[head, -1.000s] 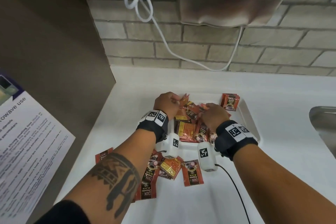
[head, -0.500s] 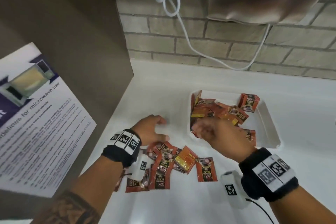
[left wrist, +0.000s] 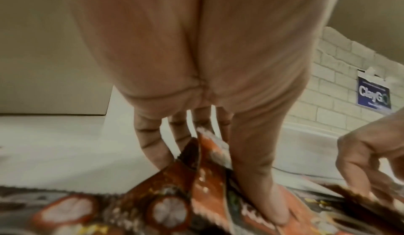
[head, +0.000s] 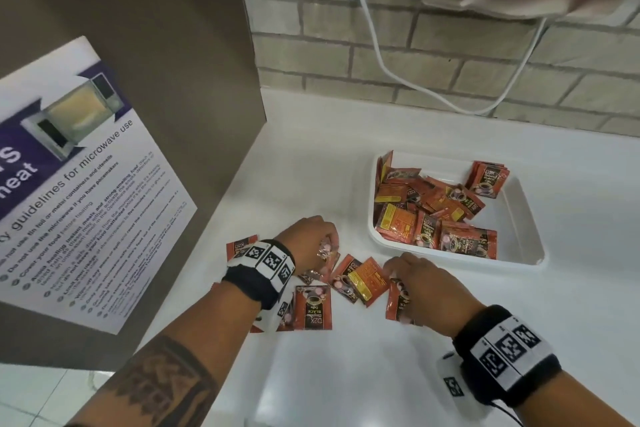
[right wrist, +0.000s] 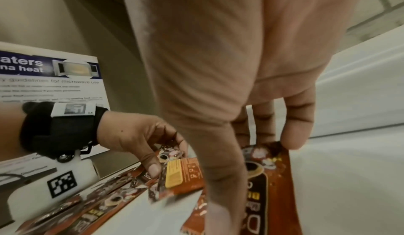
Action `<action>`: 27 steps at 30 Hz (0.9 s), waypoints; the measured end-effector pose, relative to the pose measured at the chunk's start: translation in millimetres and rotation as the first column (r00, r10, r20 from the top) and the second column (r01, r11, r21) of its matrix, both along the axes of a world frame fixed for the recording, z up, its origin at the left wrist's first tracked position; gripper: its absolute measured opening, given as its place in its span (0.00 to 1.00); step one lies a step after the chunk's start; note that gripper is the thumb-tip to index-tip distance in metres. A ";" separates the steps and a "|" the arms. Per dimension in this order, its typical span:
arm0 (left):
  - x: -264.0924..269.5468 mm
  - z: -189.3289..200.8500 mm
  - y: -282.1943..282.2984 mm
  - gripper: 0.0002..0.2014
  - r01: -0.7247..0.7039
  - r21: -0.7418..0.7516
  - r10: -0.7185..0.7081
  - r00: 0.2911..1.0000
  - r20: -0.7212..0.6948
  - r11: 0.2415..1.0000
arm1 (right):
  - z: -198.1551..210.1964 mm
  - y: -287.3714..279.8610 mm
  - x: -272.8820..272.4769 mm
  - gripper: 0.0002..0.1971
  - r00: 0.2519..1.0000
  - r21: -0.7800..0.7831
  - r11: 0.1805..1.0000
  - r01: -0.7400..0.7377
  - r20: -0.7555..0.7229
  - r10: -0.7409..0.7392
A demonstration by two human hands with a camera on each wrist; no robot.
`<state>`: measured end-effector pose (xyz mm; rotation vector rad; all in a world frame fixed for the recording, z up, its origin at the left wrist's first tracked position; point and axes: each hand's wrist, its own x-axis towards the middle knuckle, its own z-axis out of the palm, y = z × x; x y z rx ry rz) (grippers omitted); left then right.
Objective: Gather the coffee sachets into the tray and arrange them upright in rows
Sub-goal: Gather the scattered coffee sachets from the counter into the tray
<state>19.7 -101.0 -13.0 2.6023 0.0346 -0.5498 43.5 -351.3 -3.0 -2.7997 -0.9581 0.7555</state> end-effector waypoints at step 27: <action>-11.1 18.9 27.1 0.27 -0.260 -0.124 0.247 0.963 -0.107 0.958 | -4.7 62.9 -3.2 0.32 0.940 0.009 0.956 -0.293 0.188 0.286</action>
